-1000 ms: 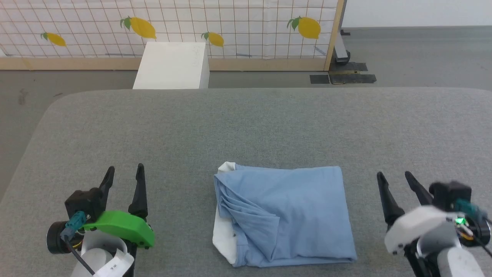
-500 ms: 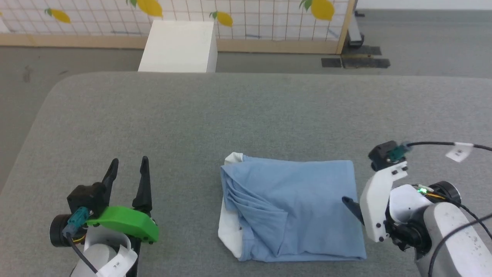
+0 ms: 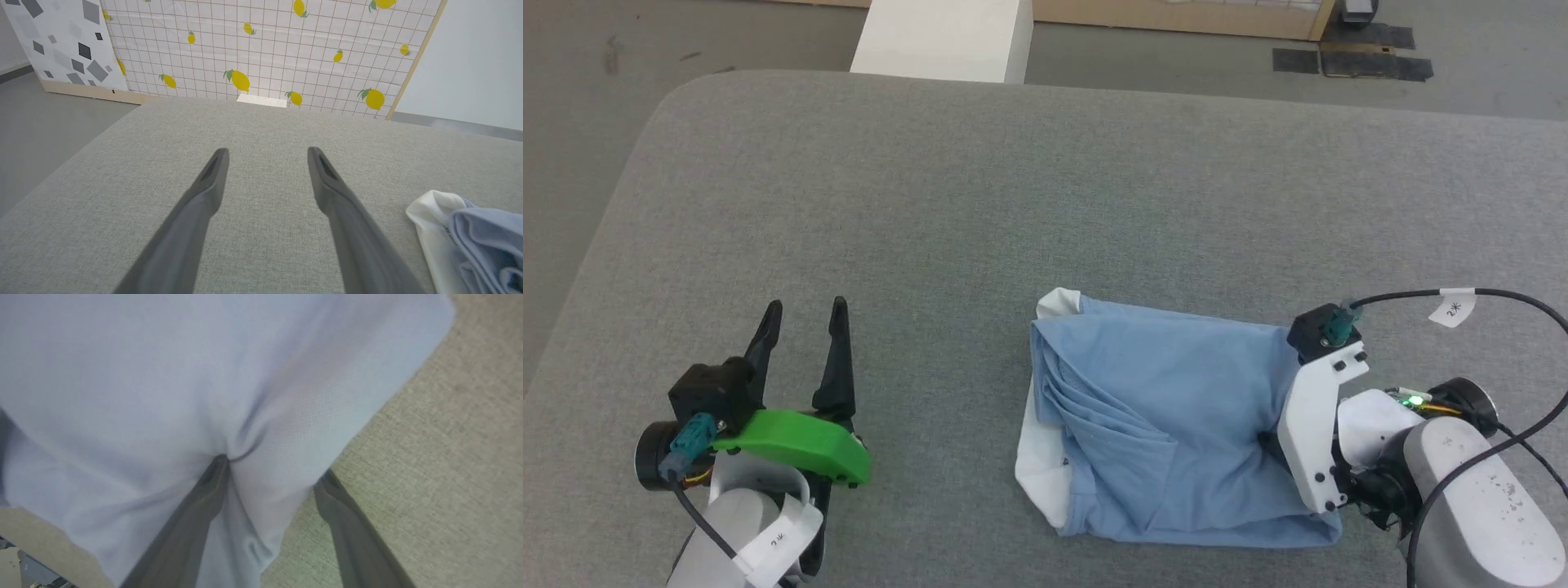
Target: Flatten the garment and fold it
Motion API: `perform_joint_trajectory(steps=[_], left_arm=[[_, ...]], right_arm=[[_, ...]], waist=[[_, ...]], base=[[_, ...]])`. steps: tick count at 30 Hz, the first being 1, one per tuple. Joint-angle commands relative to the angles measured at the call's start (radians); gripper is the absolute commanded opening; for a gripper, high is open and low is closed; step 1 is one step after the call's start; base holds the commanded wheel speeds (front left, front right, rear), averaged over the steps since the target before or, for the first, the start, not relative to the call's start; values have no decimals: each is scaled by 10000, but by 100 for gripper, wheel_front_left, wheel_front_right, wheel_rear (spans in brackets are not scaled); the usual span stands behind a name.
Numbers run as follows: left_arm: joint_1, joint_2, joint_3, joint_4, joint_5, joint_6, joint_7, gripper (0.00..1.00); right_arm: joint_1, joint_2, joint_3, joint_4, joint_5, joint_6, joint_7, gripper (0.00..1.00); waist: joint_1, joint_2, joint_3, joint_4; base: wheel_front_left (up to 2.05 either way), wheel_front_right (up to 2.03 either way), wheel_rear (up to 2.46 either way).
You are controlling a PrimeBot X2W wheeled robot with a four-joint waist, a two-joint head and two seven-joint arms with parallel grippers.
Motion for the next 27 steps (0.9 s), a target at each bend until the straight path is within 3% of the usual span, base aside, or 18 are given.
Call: perform_joint_trajectory(steps=[1,3,4,5,6,17,27], left_arm=[[-181,-29,-23,40,56,31,-101,100],[-195,-37,-39,76,54,25,-116,100],[-199,-40,-46,91,51,22,-121,100],[-201,-41,-52,108,45,20,-127,100],[-204,-44,-58,123,38,17,-131,100],[-45,59,-21,215,-40,47,-169,100],[92,137,-30,-23,-109,96,-137,100]], right_arm=[[210,126,264,495,56,-17,51,100],[239,141,363,643,212,-17,206,100],[227,140,377,672,266,-17,234,49],[204,125,393,692,303,-17,229,13],[193,113,402,704,360,-17,230,0],[-212,-416,624,0,1042,-17,-240,0],[-770,-1543,1408,-837,1775,-17,215,0]], waist=[[1,0,93,84],[1,0,108,95],[1,0,107,98],[1,0,103,100],[1,0,99,105],[1,0,-309,-322],[1,0,-303,-2526]], base=[[0,0,0],[0,0,0],[0,0,0],[0,0,0],[0,0,0],[0,0,0],[0,0,0]])
